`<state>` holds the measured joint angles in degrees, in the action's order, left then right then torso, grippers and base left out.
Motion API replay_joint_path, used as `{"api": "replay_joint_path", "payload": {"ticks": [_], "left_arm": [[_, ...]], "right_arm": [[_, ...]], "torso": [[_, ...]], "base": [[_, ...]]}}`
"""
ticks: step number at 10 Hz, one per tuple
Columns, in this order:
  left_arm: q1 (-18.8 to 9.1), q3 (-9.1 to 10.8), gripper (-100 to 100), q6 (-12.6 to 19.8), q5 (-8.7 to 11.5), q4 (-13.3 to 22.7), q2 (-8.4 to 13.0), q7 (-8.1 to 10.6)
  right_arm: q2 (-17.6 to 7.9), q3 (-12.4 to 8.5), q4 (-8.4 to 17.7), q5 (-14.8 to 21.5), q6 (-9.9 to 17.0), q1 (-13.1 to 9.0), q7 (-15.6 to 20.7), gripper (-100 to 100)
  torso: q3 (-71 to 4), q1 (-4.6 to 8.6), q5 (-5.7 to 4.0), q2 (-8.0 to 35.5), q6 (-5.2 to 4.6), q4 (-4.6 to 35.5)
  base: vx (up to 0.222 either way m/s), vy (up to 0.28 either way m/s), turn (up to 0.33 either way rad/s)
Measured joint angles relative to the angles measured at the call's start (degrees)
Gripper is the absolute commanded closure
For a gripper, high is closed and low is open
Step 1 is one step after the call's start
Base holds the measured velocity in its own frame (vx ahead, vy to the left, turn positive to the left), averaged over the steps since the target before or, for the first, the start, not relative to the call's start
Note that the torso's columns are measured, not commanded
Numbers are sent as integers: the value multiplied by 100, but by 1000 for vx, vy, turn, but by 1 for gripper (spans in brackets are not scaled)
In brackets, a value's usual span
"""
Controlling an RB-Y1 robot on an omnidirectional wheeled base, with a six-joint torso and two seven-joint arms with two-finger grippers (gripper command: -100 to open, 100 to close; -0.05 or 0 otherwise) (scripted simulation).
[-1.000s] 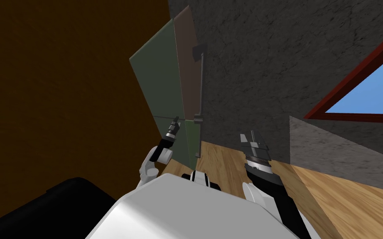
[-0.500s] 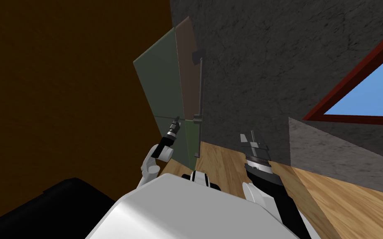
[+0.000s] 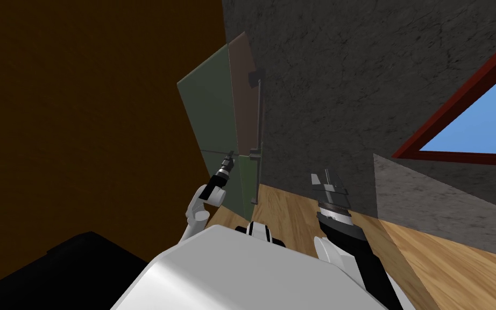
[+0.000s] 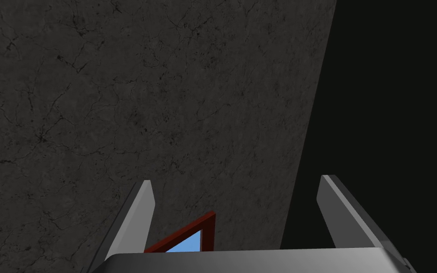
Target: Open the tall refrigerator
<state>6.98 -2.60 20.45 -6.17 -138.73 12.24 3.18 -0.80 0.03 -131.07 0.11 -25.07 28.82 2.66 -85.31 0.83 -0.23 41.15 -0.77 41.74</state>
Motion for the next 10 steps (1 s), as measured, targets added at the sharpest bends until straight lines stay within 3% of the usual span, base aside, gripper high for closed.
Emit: {"api": "replay_joint_path", "payload": {"ticks": [10], "left_arm": [[-520, -15, -100, 1320, -88, -56, -104, 28]], "right_arm": [[0, 0, 0, 0, 0, 0, 0, 0]], "torso": [[-24, 34, -5, -39, -33, -25]], "base": [[-2, -31, 11]]}}
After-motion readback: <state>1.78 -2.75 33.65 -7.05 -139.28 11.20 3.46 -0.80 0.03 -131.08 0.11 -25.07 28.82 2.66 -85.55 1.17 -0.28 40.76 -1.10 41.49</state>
